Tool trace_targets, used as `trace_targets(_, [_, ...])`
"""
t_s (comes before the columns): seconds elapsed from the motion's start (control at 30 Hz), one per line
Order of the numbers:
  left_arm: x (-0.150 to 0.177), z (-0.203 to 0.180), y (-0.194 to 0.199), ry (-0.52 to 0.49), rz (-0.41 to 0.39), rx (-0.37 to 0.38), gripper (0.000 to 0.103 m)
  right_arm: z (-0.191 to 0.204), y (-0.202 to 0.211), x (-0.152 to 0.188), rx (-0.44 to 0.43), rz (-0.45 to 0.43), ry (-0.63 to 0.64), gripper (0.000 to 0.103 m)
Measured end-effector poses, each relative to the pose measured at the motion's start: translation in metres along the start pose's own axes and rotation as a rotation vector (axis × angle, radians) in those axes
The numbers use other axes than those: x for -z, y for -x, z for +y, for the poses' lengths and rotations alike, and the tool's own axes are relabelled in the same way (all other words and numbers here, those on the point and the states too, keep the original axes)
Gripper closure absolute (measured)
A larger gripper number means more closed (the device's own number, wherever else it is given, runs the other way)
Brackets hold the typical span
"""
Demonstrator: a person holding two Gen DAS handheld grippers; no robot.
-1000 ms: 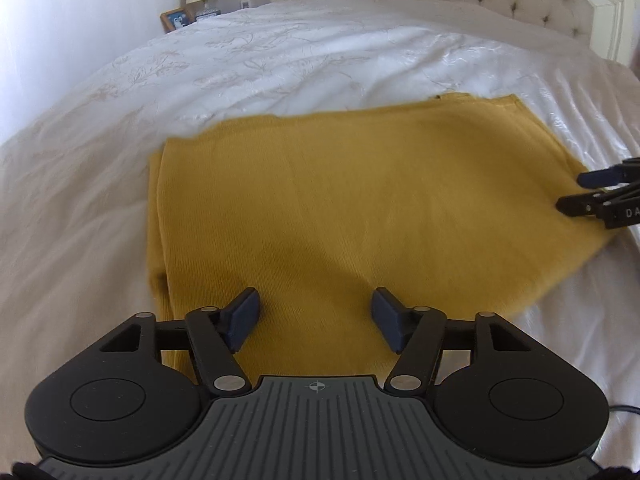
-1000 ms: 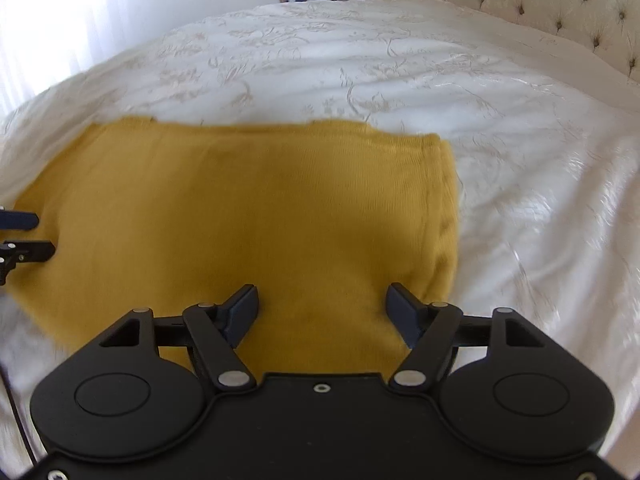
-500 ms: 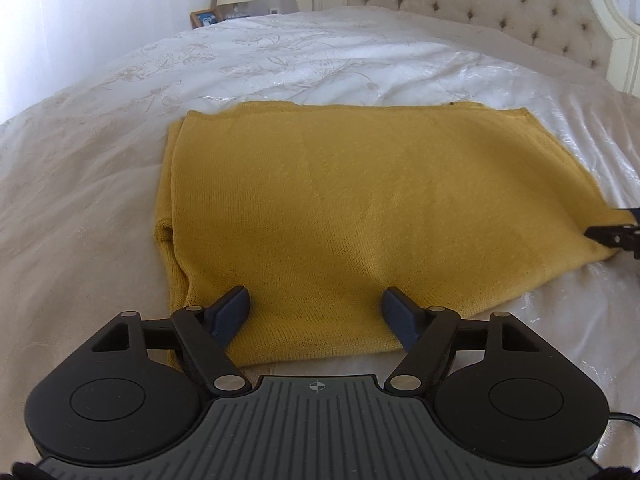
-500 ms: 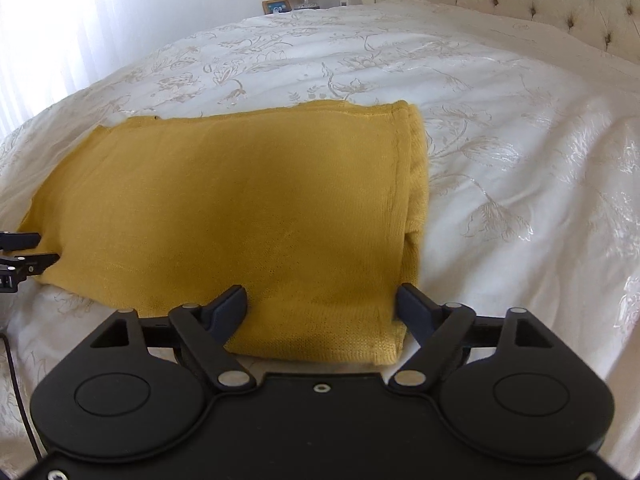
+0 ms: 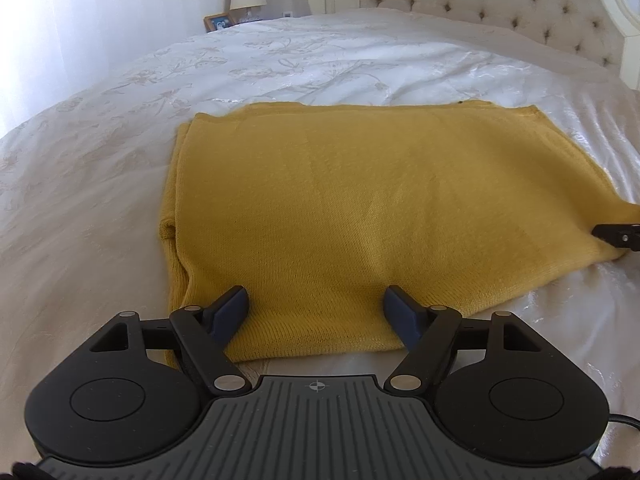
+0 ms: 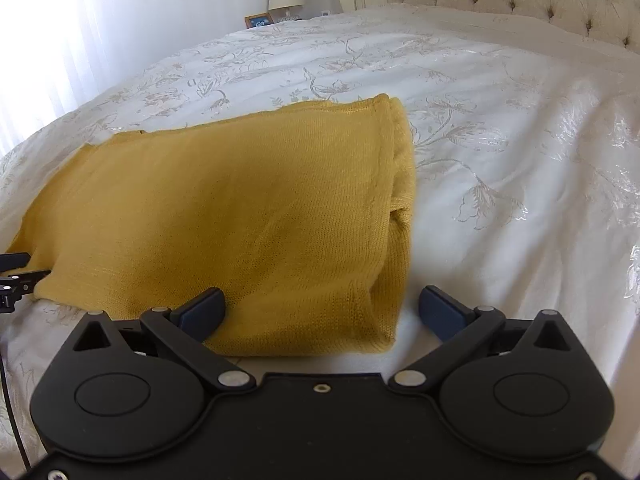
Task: Fold small clothes
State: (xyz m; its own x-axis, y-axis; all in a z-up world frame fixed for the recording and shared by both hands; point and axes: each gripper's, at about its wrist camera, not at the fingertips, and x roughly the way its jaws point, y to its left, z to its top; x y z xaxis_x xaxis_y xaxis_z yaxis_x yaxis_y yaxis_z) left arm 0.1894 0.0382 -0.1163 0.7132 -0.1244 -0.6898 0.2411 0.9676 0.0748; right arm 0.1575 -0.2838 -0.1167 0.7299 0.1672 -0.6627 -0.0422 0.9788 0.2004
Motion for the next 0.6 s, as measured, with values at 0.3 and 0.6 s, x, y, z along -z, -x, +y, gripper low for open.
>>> trace_targets(0.3, [-0.003,-0.001,0.000,0.014,0.017,-0.014,0.028,-0.003,-0.001,-0.003,-0.017,0.006,-0.023,0.000])
trace_targets(0.6, [-0.002,0.000,0.000,0.014,0.018,-0.017,0.028,-0.052,-0.001,-0.017,-0.201,-0.013,-0.409,0.000])
